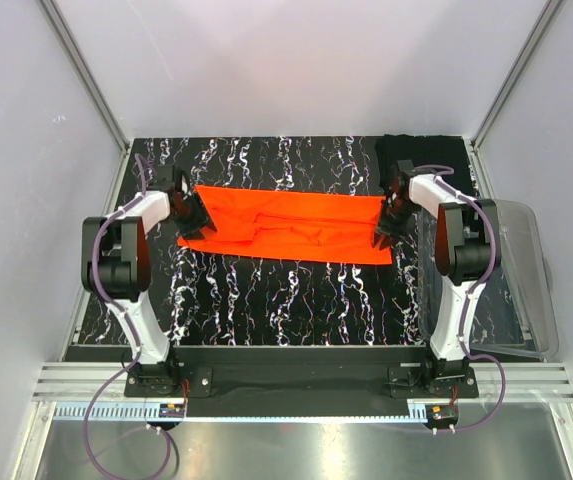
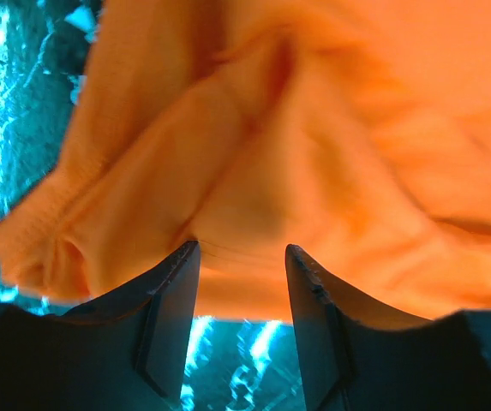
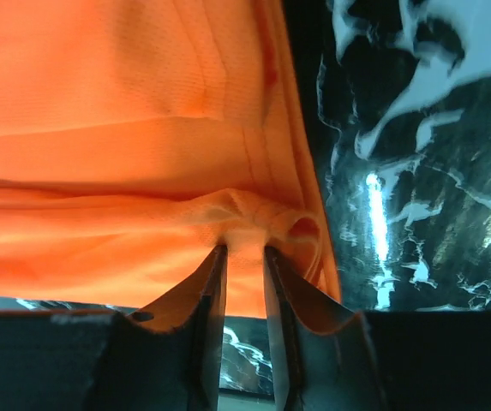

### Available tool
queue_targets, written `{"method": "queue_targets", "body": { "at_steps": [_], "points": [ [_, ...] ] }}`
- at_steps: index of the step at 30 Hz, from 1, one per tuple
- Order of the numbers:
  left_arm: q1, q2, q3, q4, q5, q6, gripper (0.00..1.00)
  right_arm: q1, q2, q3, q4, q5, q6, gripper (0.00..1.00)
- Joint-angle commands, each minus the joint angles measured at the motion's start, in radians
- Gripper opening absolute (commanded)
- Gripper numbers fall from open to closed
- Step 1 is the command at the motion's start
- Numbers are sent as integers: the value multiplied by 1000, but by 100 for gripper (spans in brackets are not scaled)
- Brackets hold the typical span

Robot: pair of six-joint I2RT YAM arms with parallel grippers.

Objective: Fold and stack the t-shirts
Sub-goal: Fold the tshirt

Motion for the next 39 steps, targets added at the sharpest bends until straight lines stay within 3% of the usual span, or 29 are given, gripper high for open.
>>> {"method": "queue_targets", "body": {
  "at_steps": [1,6,13,19,26,31,39],
  "points": [
    [29,49,5,18,11,21,50,-2,-4,-31,4,69,-35,31],
    [39,54,43,-13,-6,55,51,0,-37,-37,0,47,-35,31],
    [-4,-109,80,-47,1,41,54,0,-139,18,-23,-19,-18,37],
    [-56,-59,105,-50,66,12,54,0,-33,122,-28,-73,-7,40],
    [-55,58,92,-31,44,32,52,-2,99,188,-29,33,-58,39],
    [-55,-15,71,-37,8,44,52,-2,79,177,-39,112,-84,40],
    [-78,-183,-13,-53,26,-11,57,0,-56,154,-61,77,-67,43]
  ]
}}
